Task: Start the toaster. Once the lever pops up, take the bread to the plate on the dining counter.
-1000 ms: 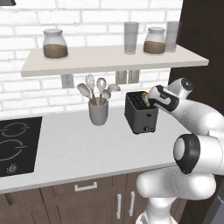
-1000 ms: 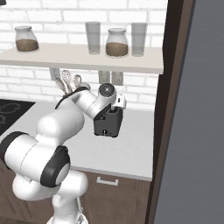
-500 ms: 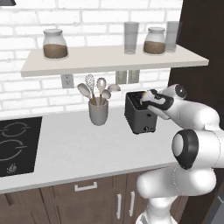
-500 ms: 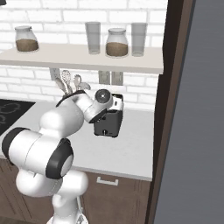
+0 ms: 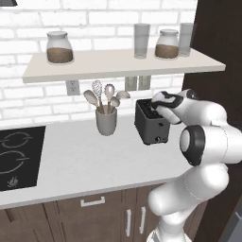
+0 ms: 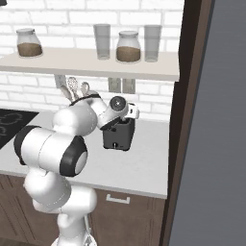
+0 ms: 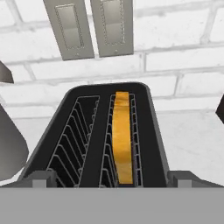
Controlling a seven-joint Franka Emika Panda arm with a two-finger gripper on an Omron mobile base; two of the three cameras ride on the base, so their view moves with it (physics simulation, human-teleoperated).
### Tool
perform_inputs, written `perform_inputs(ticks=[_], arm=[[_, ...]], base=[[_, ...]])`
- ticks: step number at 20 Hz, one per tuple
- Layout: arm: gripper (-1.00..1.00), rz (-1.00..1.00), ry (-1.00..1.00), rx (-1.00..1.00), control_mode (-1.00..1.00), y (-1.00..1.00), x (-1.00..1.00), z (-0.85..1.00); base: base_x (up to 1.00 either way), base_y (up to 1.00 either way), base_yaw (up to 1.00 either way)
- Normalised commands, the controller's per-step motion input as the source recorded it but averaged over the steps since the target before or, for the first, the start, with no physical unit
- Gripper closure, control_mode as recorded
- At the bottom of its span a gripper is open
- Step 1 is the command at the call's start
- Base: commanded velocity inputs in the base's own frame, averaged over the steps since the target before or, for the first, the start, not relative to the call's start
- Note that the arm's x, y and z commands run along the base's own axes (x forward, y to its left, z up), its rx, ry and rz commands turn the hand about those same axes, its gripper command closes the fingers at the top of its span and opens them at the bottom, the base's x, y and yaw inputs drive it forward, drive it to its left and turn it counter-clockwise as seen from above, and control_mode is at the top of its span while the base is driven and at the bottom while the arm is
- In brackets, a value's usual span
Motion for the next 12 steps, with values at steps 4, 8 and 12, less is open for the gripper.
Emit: perform_inputs(ticks=[4, 8, 12], arm=[[-1.00, 0.00, 0.00, 0.00, -1.00, -0.09, 0.09, -0.16], [-1.00, 0.00, 0.00, 0.00, -1.00, -0.01, 0.10, -0.13], [-1.00, 0.00, 0.00, 0.00, -1.00, 0.00, 0.21, -0.04]], base=[[0.00, 0.00, 0.00], [0.00, 0.00, 0.00], [0.00, 0.00, 0.00]])
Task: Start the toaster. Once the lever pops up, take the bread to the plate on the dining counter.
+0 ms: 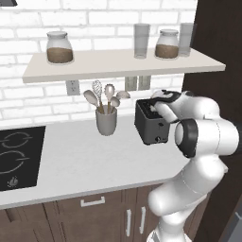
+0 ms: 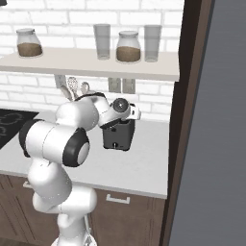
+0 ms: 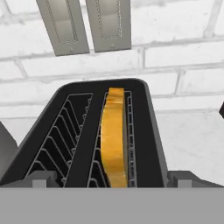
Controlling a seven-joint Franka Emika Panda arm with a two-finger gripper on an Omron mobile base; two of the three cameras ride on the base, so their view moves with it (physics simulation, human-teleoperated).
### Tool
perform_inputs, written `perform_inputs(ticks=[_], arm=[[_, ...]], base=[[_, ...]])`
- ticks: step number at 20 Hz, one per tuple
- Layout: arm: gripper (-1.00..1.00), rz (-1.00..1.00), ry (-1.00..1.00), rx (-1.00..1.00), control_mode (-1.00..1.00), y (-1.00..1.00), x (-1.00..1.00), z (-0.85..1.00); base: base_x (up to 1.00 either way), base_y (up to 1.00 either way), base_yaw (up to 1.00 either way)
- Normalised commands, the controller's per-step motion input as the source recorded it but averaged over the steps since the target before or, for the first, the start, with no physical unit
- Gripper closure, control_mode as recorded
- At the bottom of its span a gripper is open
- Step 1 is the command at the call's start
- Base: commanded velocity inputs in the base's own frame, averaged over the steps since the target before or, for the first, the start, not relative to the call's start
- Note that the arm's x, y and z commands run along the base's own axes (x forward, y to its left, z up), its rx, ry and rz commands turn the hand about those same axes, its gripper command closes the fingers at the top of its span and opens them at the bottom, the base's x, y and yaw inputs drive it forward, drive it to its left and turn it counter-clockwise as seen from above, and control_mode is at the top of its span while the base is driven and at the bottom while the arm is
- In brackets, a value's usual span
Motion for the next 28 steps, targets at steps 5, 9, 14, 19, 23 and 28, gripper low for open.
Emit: perform_inputs(ticks=[5, 9, 14, 19, 23, 28], arm=[[-1.00, 0.00, 0.00, 0.00, -1.00, 0.00, 0.17, -0.03], [-1.00, 0.00, 0.00, 0.00, -1.00, 0.00, 0.09, -0.13], [-1.00, 0.00, 0.00, 0.00, -1.00, 0.00, 0.03, -0.22], [-1.00, 0.00, 0.00, 0.00, -1.00, 0.04, 0.16, -0.16], [-1.00, 0.00, 0.00, 0.00, -1.00, 0.14, 0.11, -0.22], [-1.00, 0.00, 0.00, 0.00, -1.00, 0.08, 0.07, -0.29]], base=[[0.00, 0.00, 0.00], [0.00, 0.00, 0.00], [0.00, 0.00, 0.00], [0.00, 0.00, 0.00], [0.00, 0.00, 0.00], [0.00, 0.00, 0.00]])
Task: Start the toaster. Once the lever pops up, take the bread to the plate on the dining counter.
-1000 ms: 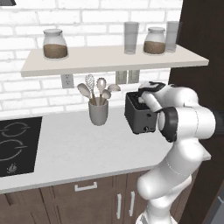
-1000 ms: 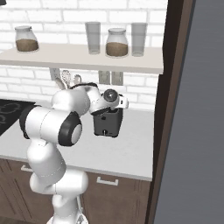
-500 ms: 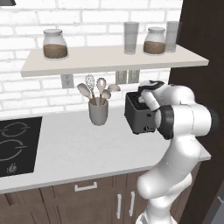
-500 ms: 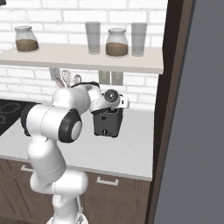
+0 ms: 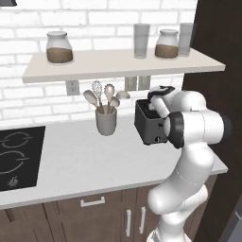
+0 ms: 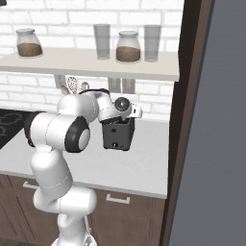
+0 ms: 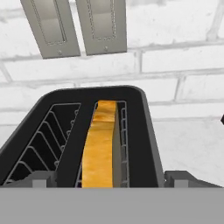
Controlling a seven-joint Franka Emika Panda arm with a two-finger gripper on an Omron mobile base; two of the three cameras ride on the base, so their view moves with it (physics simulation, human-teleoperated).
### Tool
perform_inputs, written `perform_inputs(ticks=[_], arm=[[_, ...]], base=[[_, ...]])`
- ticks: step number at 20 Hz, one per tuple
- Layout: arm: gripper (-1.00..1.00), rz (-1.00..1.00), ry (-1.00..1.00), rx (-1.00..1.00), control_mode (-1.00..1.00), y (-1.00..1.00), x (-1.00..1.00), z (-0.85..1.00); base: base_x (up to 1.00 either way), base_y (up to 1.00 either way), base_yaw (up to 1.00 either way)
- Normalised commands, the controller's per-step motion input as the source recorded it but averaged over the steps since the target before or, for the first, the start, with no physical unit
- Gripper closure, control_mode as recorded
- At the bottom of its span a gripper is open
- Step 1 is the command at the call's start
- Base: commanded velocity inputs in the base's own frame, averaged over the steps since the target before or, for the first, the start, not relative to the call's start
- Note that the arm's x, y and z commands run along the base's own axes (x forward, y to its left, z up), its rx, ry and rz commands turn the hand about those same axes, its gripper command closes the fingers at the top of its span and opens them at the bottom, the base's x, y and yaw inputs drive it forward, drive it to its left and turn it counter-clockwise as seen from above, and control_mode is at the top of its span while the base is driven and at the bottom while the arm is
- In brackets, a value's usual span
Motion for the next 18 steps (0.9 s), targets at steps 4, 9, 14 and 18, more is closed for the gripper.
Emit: perform_inputs(ticks=[4, 9, 14, 18], arm=[[-1.00, 0.00, 0.00, 0.00, -1.00, 0.09, 0.01, -0.36], [-1.00, 0.00, 0.00, 0.00, -1.00, 0.16, 0.00, -0.34], [-1.00, 0.00, 0.00, 0.00, -1.00, 0.24, 0.00, -0.28], [1.00, 0.00, -0.01, 0.00, -1.00, 0.16, 0.00, -0.18]], base=[[0.00, 0.00, 0.00], [0.00, 0.00, 0.00], [0.00, 0.00, 0.00], [0.00, 0.00, 0.00]])
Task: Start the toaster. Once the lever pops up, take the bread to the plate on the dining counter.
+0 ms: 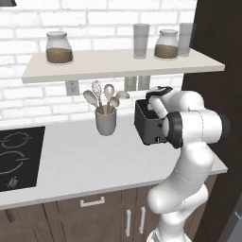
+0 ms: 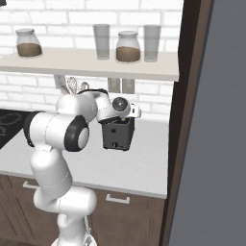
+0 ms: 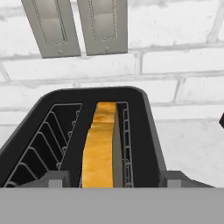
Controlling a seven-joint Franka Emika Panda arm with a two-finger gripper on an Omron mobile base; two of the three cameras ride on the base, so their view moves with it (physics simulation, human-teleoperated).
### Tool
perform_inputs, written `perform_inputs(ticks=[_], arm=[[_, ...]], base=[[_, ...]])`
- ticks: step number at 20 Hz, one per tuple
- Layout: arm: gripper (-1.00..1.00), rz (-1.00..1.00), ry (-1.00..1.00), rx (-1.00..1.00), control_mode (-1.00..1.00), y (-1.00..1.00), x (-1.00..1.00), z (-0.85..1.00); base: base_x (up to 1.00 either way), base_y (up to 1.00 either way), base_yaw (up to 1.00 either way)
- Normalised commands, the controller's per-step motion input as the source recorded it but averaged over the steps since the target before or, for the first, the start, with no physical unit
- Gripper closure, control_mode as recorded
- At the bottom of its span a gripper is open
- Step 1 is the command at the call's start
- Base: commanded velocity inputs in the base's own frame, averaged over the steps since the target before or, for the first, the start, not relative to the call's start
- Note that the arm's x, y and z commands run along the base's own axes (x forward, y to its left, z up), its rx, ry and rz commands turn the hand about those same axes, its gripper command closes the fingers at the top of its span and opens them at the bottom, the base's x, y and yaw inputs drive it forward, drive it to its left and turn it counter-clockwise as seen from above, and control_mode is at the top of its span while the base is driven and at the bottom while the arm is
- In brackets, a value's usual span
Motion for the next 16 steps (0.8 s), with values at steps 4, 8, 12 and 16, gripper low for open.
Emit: perform_inputs(ticks=[4, 8, 12, 16], arm=[[1.00, 0.00, -0.01, 0.00, -1.00, 0.07, 0.00, -0.10], [1.00, 0.00, -0.03, 0.00, -1.00, 0.00, 0.00, -0.07], [1.00, 0.00, -0.04, 0.00, -1.00, 0.00, 0.00, -0.06], [1.00, 0.00, -0.02, 0.00, -1.00, 0.02, 0.00, -0.02]], base=[[0.00, 0.00, 0.00], [0.00, 0.00, 0.00], [0.00, 0.00, 0.00], [0.00, 0.00, 0.00]])
